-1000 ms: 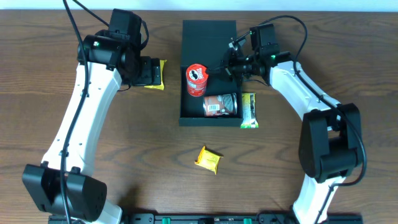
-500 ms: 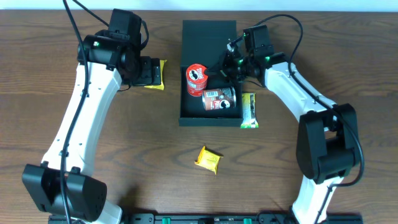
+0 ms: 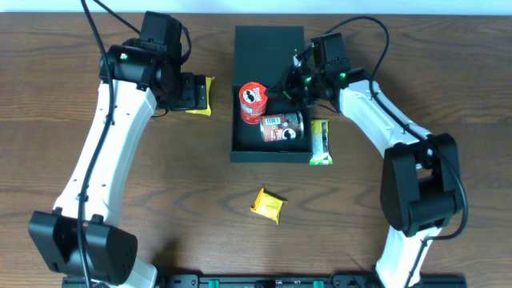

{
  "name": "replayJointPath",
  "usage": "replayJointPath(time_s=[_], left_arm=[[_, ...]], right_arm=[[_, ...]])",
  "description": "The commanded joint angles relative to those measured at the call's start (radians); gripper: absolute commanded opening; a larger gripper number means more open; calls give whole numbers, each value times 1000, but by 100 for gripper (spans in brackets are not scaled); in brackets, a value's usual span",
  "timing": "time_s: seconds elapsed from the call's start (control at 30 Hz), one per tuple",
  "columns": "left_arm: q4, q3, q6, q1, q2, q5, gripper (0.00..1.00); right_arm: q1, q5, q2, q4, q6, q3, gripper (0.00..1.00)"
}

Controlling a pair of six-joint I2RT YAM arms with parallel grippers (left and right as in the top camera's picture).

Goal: Pack container

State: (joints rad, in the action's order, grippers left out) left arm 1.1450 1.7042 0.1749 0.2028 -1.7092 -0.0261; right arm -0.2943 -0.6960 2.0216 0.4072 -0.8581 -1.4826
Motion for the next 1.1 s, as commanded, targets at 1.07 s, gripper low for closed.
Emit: replayJointPath(time_s=[1.07], left_arm=[[3,0,-11,-6,-3,-3,96]], right_arm=[[-16,187,-32,77,116,-1,1]])
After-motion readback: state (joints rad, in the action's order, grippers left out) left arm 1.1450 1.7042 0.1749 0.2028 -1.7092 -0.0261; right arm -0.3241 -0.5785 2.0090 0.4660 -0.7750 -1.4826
